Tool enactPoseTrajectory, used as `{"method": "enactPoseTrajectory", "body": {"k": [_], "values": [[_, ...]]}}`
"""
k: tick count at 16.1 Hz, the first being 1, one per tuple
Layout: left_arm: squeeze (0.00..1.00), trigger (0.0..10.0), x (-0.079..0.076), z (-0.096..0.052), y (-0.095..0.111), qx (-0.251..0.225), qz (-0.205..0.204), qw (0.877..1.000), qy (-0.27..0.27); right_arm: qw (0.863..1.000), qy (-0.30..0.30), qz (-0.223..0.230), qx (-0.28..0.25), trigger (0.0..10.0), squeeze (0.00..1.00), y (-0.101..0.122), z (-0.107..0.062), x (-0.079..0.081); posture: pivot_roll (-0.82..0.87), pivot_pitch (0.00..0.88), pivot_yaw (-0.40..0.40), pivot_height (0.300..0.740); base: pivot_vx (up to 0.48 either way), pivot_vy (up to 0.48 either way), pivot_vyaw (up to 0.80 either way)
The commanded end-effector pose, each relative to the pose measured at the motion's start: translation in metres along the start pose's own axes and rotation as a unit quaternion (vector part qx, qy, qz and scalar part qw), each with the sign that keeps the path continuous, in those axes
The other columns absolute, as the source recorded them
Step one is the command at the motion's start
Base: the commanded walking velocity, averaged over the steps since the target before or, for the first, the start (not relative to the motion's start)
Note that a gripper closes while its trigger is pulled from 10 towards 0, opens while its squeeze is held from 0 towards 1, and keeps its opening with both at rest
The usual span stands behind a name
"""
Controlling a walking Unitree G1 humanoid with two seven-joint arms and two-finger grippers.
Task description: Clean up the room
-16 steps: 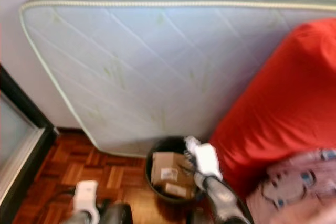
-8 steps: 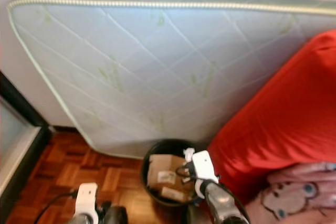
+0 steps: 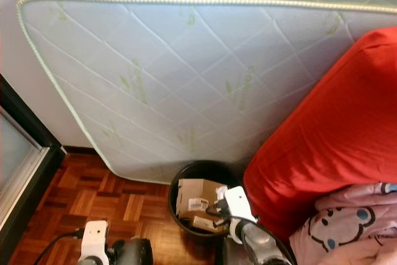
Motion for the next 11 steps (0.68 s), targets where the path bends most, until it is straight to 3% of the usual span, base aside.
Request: {"method": "enactPoseTrajectory", "body": {"k": [1,2,5,11], "values": [[0.0,10.0,-0.005,-0.006,-0.021,0.032,-0.002,0.999,-0.01,1.0,-0.002,0.011,-0.005,10.0,0.0,0.005,0.002,0.001,0.05,0.155,-0.032,0.638,0.0,0.0,0.0],[0.0,10.0,-0.004,-0.007,-0.023,0.032,-0.002,0.999,-0.009,1.0,-0.002,0.014,-0.013,10.0,0.0,0.009,0.003,0.003,0.06,0.156,-0.032,0.638,0.0,0.0,0.0],[0.0,10.0,-0.005,-0.01,-0.028,0.032,0.001,0.999,-0.011,0.996,-0.001,0.042,-0.076,10.0,0.0,0.048,0.014,0.022,0.07,0.181,-0.033,0.638,0.0,0.0,0.0],[0.0,10.0,-0.007,-0.013,-0.033,0.032,-0.001,0.999,-0.011,0.992,0.005,0.04,-0.116,10.0,0.0,0.081,0.018,0.028,0.09,0.209,-0.038,0.638,0.0,0.0,0.0]]}}
Point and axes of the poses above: a point about 5 cm out from each wrist's last joint towards the gripper, its own z axis pointing out of the wrist towards the gripper, its own y axis along the axis of the wrist's last joint, x = y × z, the point moved 2 cm from there along z, pointing out of the wrist towards the gripper, and after that the axes turned 10 degrees about z, right-handed, at the moved point
